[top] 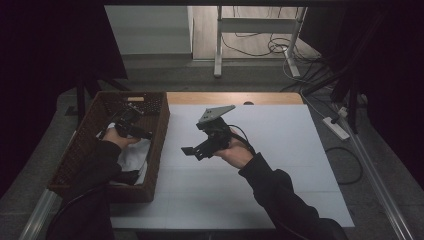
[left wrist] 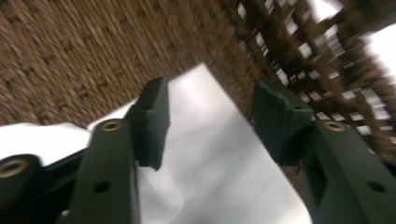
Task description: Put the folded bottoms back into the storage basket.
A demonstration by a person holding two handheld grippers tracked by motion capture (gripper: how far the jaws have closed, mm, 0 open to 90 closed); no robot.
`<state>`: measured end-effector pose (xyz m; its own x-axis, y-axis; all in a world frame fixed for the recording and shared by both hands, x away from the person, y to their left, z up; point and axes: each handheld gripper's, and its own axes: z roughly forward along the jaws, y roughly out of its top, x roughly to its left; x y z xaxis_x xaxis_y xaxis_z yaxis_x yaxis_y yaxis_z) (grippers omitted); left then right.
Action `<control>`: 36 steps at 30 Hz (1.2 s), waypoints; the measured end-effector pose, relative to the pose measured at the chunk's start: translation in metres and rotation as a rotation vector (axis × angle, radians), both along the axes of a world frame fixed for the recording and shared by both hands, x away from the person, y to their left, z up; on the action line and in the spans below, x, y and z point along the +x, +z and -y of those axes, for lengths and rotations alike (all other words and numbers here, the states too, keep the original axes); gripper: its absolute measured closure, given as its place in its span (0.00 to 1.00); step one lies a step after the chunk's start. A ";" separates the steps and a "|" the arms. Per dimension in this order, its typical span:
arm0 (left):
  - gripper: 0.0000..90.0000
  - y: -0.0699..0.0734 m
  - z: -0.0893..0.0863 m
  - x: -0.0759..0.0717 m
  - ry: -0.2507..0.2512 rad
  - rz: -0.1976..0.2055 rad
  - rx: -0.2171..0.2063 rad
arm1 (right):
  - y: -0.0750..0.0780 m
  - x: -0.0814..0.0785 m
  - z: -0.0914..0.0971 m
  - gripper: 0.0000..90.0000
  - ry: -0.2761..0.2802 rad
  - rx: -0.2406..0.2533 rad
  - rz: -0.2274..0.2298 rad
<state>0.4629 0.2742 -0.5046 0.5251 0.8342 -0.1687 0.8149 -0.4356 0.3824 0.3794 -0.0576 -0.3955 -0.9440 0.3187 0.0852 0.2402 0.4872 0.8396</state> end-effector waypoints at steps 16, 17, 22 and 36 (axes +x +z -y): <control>0.97 0.013 0.005 0.002 0.003 0.067 -0.035 | -0.002 0.001 0.009 0.00 -0.003 -0.007 -0.010; 0.97 0.017 0.003 0.001 0.015 0.089 -0.073 | -0.002 0.002 0.010 0.00 -0.005 -0.008 -0.011; 0.96 0.020 -0.002 0.001 0.043 0.116 -0.174 | -0.003 0.001 0.012 0.00 -0.007 -0.012 -0.013; 0.26 0.063 -0.008 -0.027 0.098 0.271 -0.297 | -0.002 0.000 0.031 0.00 -0.046 -0.028 0.000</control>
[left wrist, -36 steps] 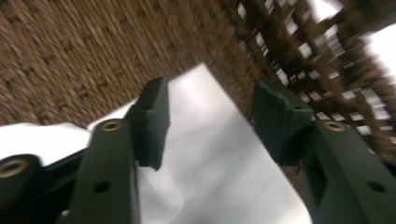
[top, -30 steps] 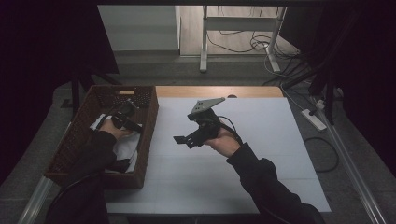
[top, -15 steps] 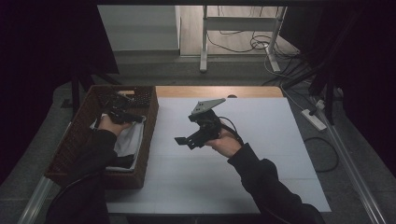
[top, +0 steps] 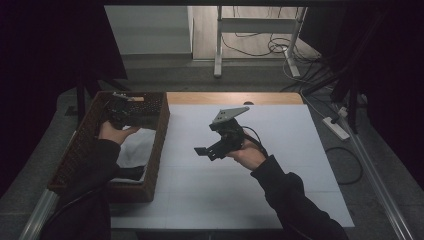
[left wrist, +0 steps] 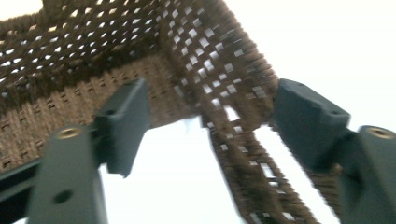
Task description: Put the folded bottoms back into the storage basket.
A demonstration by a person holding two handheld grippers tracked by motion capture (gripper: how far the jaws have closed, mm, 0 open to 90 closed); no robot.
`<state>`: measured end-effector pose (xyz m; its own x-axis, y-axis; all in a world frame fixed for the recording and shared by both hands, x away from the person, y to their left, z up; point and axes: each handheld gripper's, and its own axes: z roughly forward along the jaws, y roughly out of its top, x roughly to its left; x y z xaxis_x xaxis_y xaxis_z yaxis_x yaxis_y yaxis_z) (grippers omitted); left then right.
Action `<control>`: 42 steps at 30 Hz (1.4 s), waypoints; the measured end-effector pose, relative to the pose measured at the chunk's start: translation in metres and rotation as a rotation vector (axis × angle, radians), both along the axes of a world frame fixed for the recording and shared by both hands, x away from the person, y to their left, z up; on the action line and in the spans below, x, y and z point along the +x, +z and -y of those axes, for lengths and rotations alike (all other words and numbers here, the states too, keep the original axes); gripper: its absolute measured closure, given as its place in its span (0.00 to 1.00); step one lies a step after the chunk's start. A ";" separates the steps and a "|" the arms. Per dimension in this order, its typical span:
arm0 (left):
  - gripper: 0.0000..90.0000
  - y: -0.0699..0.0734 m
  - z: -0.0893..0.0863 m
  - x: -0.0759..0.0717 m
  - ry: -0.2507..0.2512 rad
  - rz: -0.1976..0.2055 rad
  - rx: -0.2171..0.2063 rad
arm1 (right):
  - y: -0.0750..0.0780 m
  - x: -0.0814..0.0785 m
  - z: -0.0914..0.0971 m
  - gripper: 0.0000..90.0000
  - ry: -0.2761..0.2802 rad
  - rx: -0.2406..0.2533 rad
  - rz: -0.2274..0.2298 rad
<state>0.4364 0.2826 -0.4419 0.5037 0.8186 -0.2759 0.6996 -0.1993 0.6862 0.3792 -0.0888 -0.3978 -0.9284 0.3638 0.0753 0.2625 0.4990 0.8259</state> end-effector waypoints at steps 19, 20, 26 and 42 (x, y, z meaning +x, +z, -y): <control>0.00 0.031 -0.006 -0.075 0.001 0.134 0.045 | -0.005 -0.009 0.020 0.00 -0.047 -0.012 -0.014; 0.00 0.031 -0.006 -0.078 0.002 0.140 0.042 | -0.005 -0.010 0.021 0.00 -0.049 -0.011 -0.015; 0.00 0.032 -0.010 -0.098 0.015 0.174 -0.005 | -0.006 -0.014 0.030 0.00 -0.061 -0.006 -0.017; 0.00 0.033 -0.008 -0.151 0.027 0.191 0.017 | -0.017 -0.028 0.063 0.00 -0.122 -0.002 -0.041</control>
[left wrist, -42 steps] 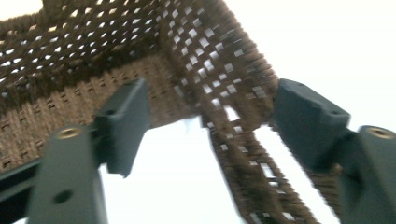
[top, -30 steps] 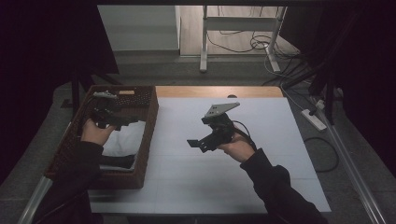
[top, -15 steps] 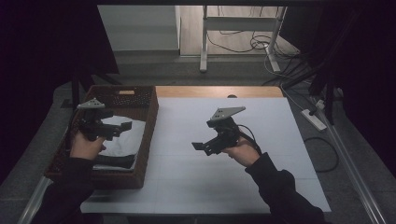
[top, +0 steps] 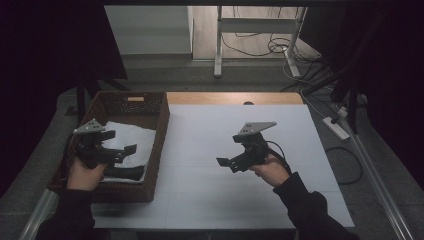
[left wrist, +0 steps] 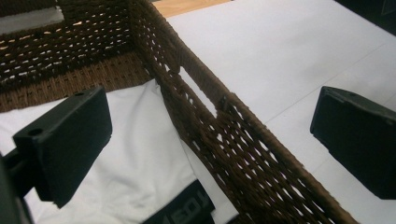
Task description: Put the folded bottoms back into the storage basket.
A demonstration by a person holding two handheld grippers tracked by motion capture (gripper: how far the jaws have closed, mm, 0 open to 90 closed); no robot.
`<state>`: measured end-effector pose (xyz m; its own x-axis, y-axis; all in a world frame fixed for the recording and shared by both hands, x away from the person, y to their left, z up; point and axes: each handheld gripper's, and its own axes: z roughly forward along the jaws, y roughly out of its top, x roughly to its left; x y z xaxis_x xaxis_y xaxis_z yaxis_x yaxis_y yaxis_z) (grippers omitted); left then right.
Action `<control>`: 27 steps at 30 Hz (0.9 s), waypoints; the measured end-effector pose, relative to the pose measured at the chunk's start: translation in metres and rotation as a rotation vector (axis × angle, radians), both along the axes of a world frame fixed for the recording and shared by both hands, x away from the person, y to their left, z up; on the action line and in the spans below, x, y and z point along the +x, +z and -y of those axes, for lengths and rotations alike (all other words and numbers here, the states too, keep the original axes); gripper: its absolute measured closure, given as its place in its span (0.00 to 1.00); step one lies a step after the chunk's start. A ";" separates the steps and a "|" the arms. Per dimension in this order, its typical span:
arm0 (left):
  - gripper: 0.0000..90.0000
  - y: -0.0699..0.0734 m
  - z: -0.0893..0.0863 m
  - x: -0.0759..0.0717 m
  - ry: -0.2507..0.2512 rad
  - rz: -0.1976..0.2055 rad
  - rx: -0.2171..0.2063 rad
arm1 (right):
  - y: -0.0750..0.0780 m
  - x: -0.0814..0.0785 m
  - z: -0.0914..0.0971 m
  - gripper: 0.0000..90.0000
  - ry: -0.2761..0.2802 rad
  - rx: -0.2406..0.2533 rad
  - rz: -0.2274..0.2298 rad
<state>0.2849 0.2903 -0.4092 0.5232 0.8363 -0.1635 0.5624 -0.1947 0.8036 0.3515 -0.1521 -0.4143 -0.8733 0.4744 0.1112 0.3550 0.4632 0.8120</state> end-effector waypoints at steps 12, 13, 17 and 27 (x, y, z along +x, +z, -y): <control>0.00 -0.009 0.006 -0.036 0.024 0.022 0.001 | -0.007 -0.020 0.039 0.00 -0.073 -0.014 0.006; 0.00 -0.010 0.005 -0.038 0.028 0.025 0.000 | -0.008 -0.023 0.045 0.00 -0.086 -0.014 0.007; 0.00 -0.015 0.004 -0.048 0.041 0.031 -0.012 | -0.009 -0.029 0.061 0.00 -0.115 -0.017 0.011; 0.00 -0.026 0.001 -0.070 0.059 0.029 -0.006 | -0.010 -0.043 0.092 0.00 -0.202 -0.022 0.032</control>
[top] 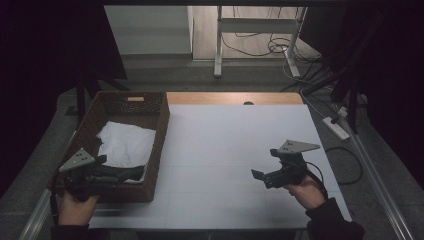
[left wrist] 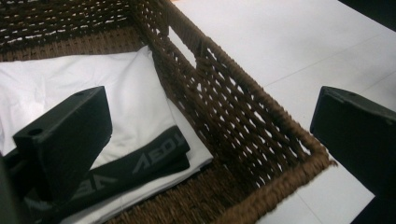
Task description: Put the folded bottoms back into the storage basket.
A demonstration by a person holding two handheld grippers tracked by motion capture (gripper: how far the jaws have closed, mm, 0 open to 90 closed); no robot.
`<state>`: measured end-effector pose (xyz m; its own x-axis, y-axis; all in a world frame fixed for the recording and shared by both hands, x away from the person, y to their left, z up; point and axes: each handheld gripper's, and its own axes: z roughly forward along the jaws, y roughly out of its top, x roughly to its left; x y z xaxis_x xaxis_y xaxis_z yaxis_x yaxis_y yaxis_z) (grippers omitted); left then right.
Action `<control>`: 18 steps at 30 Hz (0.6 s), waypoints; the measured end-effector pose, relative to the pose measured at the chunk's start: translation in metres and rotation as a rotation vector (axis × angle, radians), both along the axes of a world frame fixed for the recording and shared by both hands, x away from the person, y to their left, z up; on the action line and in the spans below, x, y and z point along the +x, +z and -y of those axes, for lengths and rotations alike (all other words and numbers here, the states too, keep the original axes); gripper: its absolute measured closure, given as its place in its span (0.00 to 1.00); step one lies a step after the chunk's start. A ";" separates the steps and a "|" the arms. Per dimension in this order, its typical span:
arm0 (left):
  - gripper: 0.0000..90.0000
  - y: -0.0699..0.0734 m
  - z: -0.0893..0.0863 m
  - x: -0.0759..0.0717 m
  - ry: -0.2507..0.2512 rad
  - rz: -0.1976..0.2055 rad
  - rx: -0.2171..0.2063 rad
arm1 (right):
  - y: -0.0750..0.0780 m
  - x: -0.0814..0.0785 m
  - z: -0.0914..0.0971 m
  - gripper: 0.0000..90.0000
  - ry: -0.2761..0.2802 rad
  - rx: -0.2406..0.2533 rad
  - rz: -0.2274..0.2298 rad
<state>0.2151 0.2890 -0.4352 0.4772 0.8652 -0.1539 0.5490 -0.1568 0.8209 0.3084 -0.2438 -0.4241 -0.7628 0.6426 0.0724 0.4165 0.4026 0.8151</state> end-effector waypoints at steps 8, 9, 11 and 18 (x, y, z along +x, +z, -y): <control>0.00 -0.010 -0.001 -0.015 0.004 -0.003 0.006 | -0.003 -0.016 0.026 0.00 -0.074 0.007 -0.001; 0.00 -0.011 -0.002 -0.016 0.003 -0.001 0.005 | -0.003 -0.018 0.029 0.00 -0.084 0.009 0.001; 0.00 -0.013 -0.002 -0.018 0.005 -0.001 0.010 | -0.003 -0.022 0.036 0.00 -0.103 0.008 0.004; 0.00 -0.018 -0.006 -0.024 0.021 0.000 0.005 | -0.005 -0.032 0.056 0.00 -0.169 0.013 -0.002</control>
<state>0.1911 0.2953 -0.4535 0.4590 0.8757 -0.1496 0.5525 -0.1495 0.8200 0.2765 -0.2999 -0.4295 -0.6438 0.7607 0.0828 0.4790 0.3162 0.8189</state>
